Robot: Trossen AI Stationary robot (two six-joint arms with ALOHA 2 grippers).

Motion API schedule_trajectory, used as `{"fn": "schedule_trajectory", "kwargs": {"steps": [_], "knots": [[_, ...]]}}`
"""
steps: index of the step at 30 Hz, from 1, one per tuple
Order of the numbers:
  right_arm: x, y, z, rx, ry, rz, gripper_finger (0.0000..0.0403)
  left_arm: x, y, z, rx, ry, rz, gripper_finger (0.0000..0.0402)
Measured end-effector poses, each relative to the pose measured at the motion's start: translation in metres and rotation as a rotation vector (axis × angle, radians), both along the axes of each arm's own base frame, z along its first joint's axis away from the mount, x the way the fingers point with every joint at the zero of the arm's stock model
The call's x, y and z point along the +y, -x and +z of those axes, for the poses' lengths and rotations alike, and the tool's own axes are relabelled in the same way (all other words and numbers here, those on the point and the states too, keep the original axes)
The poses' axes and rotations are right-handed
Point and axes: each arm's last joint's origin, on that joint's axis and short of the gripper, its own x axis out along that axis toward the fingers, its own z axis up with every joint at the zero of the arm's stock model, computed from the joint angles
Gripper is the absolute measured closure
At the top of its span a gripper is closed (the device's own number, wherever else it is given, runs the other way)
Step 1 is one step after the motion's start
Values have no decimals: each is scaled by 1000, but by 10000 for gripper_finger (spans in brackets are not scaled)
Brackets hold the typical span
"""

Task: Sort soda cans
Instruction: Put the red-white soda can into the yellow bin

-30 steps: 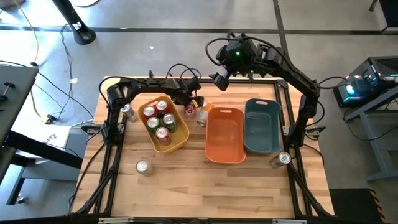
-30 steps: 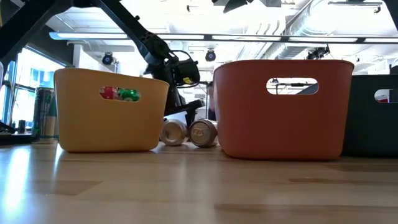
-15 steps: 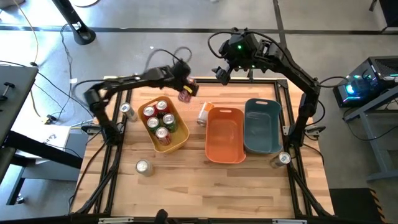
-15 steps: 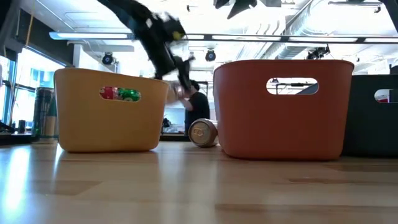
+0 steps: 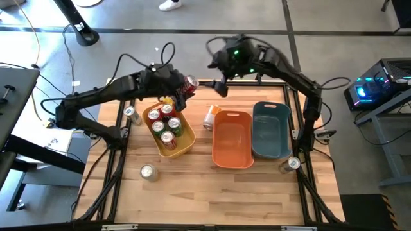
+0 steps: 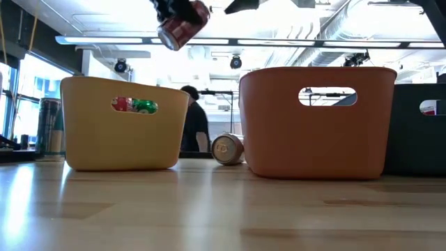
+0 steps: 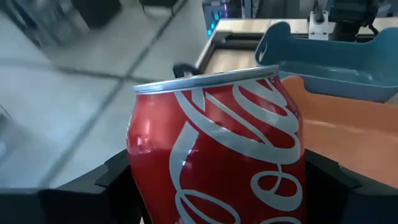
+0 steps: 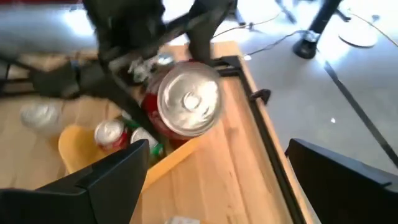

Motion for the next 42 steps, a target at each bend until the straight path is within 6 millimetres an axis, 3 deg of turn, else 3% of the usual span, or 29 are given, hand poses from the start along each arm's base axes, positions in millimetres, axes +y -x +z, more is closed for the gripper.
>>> {"fn": "schedule_trajectory", "kwargs": {"steps": [8,16,20,28,42], "knots": [[16,-37,-31,90,59,72,24,-11,-12,-2,36,-125,-57,109],[10,-36,-27,50,30,22,24,-18,-15,-3,48,-146,-104,109],[8,-37,-28,27,-48,66,24,-19,-17,-1,36,-163,-117,109],[10,-43,-26,-20,-45,88,24,-20,-28,-8,38,-162,-173,109],[7,-41,-36,61,-76,83,24,-19,-31,-7,52,-241,-147,109]]}}
